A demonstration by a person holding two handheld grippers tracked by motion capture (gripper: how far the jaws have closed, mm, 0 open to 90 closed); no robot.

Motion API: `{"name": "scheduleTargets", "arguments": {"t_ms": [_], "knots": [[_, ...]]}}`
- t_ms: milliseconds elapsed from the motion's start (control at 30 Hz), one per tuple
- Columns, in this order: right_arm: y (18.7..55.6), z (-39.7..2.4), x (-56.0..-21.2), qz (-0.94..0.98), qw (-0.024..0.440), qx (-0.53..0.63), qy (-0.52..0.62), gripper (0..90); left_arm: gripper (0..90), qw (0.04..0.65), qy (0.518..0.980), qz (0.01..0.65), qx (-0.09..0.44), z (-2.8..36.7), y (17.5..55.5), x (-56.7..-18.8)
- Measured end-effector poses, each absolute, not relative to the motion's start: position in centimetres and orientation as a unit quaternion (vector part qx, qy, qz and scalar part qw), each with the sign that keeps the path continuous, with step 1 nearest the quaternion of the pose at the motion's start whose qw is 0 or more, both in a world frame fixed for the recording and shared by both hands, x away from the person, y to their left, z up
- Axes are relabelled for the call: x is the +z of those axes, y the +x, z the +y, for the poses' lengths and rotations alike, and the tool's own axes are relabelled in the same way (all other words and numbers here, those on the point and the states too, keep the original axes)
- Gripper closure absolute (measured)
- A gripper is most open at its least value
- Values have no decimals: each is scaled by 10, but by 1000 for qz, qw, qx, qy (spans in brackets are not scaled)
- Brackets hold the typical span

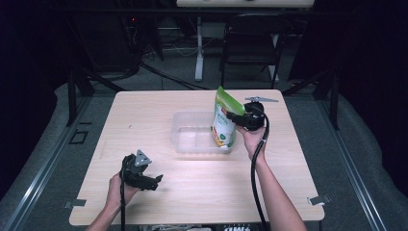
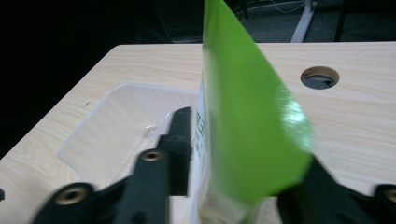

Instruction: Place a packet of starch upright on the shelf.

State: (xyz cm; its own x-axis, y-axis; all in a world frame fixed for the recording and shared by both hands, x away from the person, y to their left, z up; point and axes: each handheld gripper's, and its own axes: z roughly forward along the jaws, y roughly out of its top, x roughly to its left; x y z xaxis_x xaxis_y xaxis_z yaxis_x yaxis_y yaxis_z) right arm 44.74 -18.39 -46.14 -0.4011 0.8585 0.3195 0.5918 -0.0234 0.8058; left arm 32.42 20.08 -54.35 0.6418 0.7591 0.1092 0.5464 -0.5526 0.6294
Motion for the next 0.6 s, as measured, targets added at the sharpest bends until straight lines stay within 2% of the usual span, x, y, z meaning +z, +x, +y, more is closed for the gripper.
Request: {"name": "scheduleTargets", "arguments": {"t_ms": [67, 100, 133, 167, 200, 300, 467, 600], "knots": [[446, -188, -460, 690, 137, 478, 527, 511, 45, 283, 861, 379, 188, 201, 324, -543], [446, -188, -460, 690, 137, 478, 527, 511, 45, 283, 861, 379, 188, 201, 324, -543], [442, -193, -456, 692, 137, 475, 526, 424, 45, 283, 861, 379, 188, 201, 324, -543], [442, -193, -456, 692, 137, 475, 526, 424, 45, 283, 861, 379, 188, 201, 324, -543], [438, -198, -452, 699, 131, 474, 518, 359, 45, 283, 861, 379, 188, 201, 324, -544], [429, -206, -446, 710, 127, 466, 512, 250, 45, 283, 861, 379, 188, 201, 324, -543], [405, -223, -439, 727, 121, 455, 501, 162, 45, 283, 859, 380, 193, 199, 324, -544], [386, -236, -442, 735, 113, 448, 496, 135, 45, 283, 861, 379, 188, 199, 324, -544]]}}
